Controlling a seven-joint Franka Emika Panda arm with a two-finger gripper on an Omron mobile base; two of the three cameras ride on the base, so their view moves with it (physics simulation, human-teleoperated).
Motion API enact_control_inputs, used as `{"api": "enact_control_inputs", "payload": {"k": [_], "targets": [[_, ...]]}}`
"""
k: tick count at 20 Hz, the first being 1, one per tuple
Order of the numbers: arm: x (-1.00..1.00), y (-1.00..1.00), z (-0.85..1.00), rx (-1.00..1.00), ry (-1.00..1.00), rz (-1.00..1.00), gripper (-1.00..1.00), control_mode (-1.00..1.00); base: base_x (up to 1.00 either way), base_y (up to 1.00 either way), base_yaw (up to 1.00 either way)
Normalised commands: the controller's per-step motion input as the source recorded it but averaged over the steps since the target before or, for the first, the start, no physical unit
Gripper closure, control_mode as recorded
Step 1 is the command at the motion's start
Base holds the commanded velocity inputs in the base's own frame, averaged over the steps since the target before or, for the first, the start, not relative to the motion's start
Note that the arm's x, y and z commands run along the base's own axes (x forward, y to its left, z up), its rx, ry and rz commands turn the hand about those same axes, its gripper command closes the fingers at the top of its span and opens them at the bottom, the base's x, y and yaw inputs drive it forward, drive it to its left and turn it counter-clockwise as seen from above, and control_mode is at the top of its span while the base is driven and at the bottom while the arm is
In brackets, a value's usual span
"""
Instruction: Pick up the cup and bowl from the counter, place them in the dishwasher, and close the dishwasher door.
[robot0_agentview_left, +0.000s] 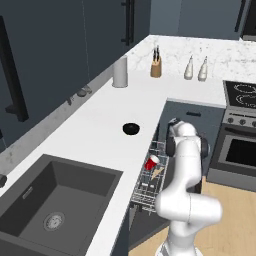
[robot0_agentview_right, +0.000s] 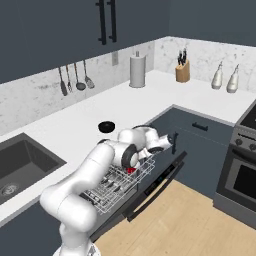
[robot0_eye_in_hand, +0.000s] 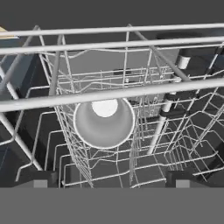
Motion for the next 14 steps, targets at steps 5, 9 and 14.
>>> {"api": "enact_control_inputs", "payload": {"k": [5,9,14], "targets": [[-0.74,-0.01,1.0,-0.07,-0.24,-0.05,-1.0,-1.0,0.0,0.0,0.0],[-1.0,0.16,0.68,-0.28,-0.52,0.0,-1.0,-1.0,0.0,0.0,0.0],[-0.89,0.41,0.64,-0.38,-0.67,0.04,-1.0,-1.0,0.0,0.0,0.0]]}}
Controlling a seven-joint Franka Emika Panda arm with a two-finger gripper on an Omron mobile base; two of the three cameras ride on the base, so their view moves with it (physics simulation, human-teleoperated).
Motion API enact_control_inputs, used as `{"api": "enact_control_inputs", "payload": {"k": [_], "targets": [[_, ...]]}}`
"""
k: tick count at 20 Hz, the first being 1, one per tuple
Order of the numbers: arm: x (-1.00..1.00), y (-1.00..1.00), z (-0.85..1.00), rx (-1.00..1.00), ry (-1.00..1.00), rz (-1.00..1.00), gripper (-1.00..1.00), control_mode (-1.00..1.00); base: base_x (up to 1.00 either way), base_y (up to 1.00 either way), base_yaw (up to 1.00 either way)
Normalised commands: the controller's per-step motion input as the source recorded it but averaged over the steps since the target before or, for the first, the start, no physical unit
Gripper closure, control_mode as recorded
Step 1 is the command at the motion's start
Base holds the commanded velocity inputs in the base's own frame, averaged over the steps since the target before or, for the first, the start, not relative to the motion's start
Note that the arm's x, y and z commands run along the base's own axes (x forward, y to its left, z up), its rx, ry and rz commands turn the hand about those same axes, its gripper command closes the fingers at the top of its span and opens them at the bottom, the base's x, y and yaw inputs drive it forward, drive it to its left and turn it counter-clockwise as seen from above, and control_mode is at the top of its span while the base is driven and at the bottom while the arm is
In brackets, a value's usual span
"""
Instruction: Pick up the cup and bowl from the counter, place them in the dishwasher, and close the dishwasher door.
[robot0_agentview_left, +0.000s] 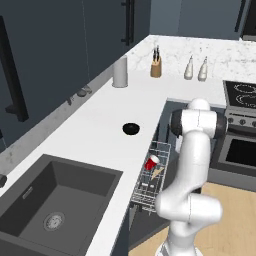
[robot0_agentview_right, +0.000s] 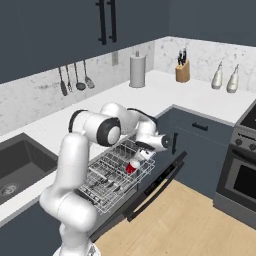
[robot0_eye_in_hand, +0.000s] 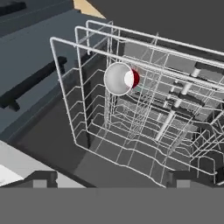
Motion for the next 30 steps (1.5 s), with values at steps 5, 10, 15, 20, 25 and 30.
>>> {"api": "enact_control_inputs", "payload": {"k": [5,10,15,20,25,30], "targets": [[-0.07,0.75,0.52,-0.29,-0.43,0.25,-1.0,-1.0,0.0,0.0,0.0],[0.22,0.51,0.73,-0.24,-0.23,0.28,-1.0,-1.0,0.0,0.0,0.0],[0.13,0.19,0.81,-0.26,-0.04,0.23,-1.0,-1.0,0.0,0.0,0.0],[0.17,0.3,0.35,-0.28,0.0,0.2,-1.0,-1.0,0.0,0.0,0.0],[0.37,0.46,-0.06,-0.25,0.04,0.05,-1.0,-1.0,0.0,0.0,0.0],[0.3,0.26,-0.32,-0.15,0.06,0.0,-1.0,-1.0,0.0,0.0,0.0]]}}
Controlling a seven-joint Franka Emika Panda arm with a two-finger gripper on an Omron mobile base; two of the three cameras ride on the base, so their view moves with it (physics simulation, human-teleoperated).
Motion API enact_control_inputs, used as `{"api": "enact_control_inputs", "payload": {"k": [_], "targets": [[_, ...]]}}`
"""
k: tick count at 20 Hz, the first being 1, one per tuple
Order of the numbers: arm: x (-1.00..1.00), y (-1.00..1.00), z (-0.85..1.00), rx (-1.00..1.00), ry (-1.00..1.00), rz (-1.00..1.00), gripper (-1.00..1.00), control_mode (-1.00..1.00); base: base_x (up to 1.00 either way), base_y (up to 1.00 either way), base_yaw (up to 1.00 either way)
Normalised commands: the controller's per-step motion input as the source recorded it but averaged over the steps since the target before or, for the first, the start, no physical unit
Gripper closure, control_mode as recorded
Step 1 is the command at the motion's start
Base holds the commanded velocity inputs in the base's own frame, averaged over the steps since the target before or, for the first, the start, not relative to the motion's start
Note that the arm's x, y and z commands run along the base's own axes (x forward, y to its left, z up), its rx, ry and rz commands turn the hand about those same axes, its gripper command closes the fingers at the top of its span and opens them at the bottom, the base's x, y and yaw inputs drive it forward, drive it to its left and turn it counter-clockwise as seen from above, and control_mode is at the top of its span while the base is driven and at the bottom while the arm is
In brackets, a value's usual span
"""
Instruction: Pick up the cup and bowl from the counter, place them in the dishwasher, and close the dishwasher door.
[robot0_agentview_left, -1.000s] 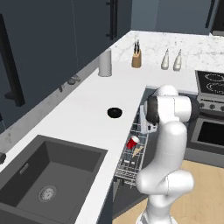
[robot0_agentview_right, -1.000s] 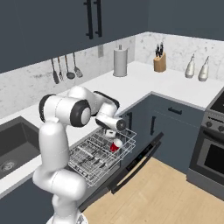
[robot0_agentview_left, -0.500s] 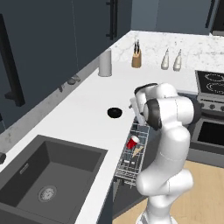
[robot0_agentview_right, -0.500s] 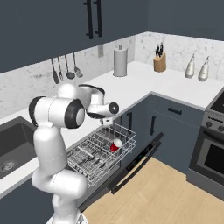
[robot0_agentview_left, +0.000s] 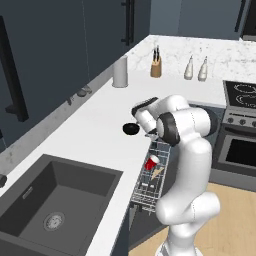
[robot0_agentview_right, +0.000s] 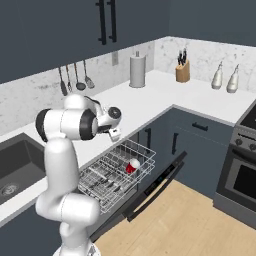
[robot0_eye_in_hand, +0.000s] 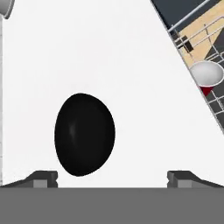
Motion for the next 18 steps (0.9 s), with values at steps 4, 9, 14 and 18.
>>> {"api": "enact_control_inputs", "payload": {"k": [4,9,14,18], "targets": [[0.54,0.0,-0.35,-0.03,0.2,0.0,-1.0,-1.0,0.0,0.0,0.0],[0.7,0.01,-0.25,0.0,0.28,0.0,-1.0,-1.0,0.0,0.0,0.0],[0.69,0.1,-0.14,0.0,0.27,0.0,-1.0,-1.0,0.0,0.0,0.0],[0.15,0.17,-0.43,-0.02,0.26,0.0,-1.0,-1.0,0.0,0.0,0.0]]}}
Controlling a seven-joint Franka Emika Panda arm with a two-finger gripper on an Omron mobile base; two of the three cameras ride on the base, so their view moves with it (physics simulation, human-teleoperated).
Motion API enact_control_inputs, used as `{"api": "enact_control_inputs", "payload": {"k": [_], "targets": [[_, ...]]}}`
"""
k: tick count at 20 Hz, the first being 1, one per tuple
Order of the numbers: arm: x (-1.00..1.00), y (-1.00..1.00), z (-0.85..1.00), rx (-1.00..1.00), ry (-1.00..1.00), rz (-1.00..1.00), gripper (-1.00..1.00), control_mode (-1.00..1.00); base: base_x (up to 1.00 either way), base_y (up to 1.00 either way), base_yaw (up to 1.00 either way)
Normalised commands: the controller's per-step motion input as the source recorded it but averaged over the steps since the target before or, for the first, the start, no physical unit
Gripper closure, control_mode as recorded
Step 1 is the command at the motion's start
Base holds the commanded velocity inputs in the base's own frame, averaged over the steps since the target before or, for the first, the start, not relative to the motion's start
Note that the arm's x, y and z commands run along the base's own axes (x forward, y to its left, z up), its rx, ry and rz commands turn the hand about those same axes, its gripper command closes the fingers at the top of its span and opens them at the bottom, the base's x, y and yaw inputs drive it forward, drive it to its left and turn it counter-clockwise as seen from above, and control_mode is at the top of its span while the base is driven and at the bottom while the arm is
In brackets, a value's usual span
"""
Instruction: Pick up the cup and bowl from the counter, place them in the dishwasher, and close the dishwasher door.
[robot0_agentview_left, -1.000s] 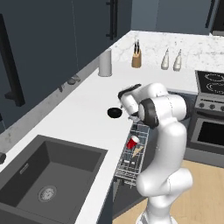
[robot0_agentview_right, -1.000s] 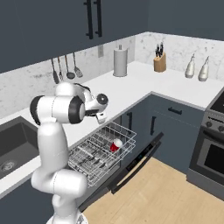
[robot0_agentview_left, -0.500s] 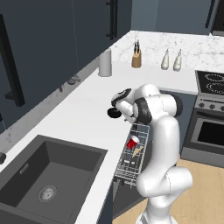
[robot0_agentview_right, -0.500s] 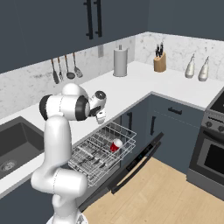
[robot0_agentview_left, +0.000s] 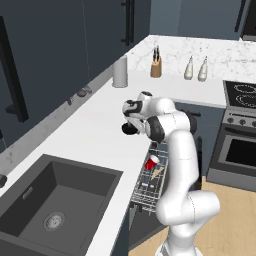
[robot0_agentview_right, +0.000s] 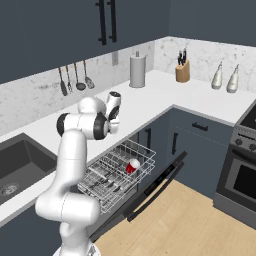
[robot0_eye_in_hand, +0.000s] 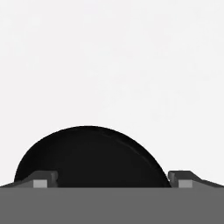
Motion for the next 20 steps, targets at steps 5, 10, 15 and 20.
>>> {"api": "enact_control_inputs", "payload": {"k": [5,10,15,20], "targets": [[-0.29,0.05,-0.48,-0.06,0.11,0.0,1.0,-1.0,0.0,0.0,0.0],[-0.7,-0.15,-0.24,-0.01,0.0,-0.04,1.0,-1.0,0.0,0.0,0.0],[-1.0,-0.49,-0.01,0.0,-0.05,-0.1,1.0,-1.0,0.0,0.0,0.0],[-1.0,-0.89,0.0,0.02,-0.08,-0.14,1.0,-1.0,0.0,0.0,0.0]]}}
